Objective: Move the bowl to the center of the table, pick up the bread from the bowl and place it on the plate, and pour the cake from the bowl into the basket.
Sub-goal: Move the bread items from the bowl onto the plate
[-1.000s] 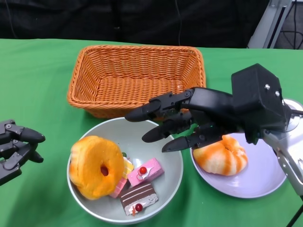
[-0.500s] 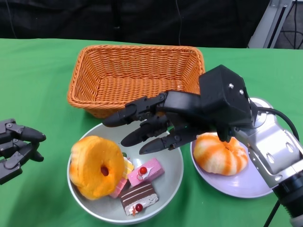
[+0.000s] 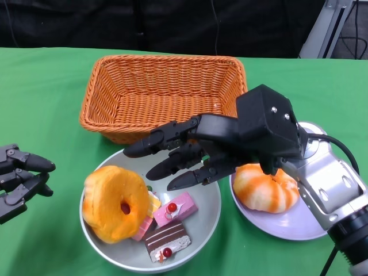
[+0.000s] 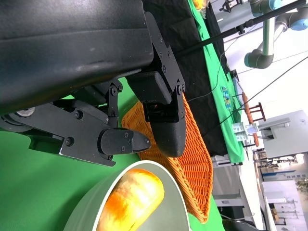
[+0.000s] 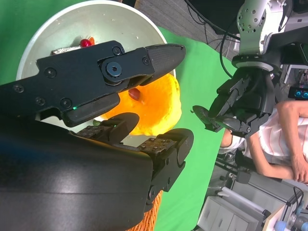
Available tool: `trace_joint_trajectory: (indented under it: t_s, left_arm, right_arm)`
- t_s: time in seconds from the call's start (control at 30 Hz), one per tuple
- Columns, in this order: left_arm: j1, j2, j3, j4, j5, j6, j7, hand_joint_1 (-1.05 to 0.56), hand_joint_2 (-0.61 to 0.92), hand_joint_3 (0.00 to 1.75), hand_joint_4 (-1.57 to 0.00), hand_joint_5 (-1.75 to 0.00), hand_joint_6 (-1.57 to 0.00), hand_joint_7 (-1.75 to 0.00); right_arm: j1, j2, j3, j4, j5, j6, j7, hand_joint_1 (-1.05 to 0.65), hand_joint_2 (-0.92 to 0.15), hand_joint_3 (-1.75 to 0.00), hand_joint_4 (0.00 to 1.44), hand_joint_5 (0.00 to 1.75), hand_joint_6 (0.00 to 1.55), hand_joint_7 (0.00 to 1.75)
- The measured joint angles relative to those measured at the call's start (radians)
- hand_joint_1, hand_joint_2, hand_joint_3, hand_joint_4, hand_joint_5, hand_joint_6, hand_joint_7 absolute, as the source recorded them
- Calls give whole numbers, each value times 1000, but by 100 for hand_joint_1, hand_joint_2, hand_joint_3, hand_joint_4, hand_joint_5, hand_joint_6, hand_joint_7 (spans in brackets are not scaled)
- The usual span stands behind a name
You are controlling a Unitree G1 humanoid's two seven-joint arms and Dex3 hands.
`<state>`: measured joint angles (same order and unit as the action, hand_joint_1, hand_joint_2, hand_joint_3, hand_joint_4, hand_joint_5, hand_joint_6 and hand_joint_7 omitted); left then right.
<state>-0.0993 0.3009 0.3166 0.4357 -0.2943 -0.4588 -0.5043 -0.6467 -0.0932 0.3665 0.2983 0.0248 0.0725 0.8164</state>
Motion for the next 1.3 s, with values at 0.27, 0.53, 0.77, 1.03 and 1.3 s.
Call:
trace_joint_trajectory:
  t_s: [0.27, 0.53, 0.77, 1.03, 1.3]
  left_arm:
    - [0, 0, 0, 0, 0, 0, 0, -12, 92, 31, -81, -122, -95, -71]
    - [-4, 0, -1, 1, 4, -1, 1, -19, 92, 25, -77, -122, -94, -70]
    - [-8, 0, -2, 12, 4, -22, 1, -20, 92, 25, -74, -134, -94, -76]
    - [-16, 0, -2, 14, 12, -28, 2, -19, 92, 19, -70, -137, -93, -74]
    - [-17, 0, -1, 11, 3, -14, 14, -19, 90, 9, -67, -141, -95, -74]
  right_arm:
    - [0, 1, 2, 6, -5, -3, 0, -79, -92, -10, 61, 2, 44, 0]
    - [0, 31, 75, 12, -61, -59, -1, -78, -92, -7, 59, 1, 44, 0]
    - [0, 40, 82, 28, -81, -95, -2, -78, -92, -7, 57, 0, 43, 0]
    - [0, 59, 113, 61, -151, -149, -53, -85, -92, -6, 49, 0, 39, 0]
    - [6, 73, 147, 81, -267, -265, -176, -95, -92, -10, 41, 0, 33, 0]
